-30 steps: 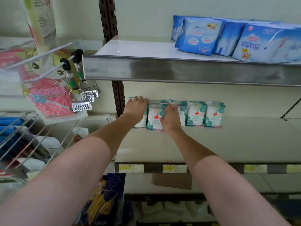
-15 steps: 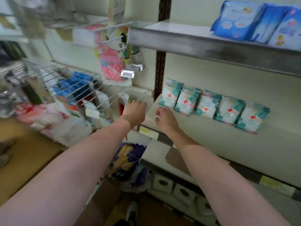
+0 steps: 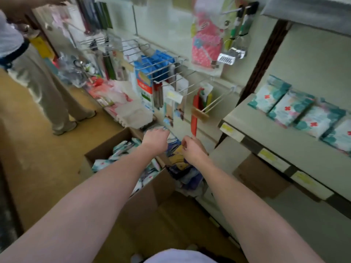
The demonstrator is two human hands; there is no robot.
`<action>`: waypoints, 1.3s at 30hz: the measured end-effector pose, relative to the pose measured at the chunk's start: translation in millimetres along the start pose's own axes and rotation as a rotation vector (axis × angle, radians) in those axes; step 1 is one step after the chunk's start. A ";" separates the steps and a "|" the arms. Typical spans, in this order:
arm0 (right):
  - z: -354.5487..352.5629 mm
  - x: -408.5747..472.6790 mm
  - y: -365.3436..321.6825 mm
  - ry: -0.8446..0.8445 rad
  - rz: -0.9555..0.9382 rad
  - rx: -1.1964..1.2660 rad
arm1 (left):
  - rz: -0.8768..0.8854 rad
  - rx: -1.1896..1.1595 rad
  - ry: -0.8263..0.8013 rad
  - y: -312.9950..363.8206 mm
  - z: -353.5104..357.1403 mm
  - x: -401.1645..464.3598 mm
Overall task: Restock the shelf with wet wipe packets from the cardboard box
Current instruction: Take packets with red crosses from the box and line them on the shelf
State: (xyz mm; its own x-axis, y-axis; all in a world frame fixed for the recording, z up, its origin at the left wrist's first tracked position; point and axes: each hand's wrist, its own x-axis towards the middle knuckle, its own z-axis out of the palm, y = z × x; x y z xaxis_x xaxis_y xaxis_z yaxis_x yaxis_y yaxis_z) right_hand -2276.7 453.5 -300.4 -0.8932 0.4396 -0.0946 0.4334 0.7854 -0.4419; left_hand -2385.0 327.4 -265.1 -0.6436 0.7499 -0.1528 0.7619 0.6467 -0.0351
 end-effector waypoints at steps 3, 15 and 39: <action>40.9 -9.9 -34.0 -0.090 -0.046 -0.025 | -0.071 -0.057 -0.073 -44.5 32.3 -38.7; 159.3 -20.6 -135.4 -0.344 -0.093 -0.080 | -0.275 -0.193 -0.232 -159.8 116.6 -134.9; 267.0 210.2 -110.9 -0.662 0.005 -0.161 | -0.610 -0.534 -0.299 -219.5 198.6 46.9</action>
State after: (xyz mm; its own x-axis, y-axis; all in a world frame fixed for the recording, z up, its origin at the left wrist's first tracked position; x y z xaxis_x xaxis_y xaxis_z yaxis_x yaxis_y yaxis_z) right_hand -2544.5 342.5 -509.4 -0.7541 0.1237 -0.6450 0.4040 0.8616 -0.3071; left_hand -2568.0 193.0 -460.7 -0.8258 0.2306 -0.5146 0.1051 0.9595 0.2614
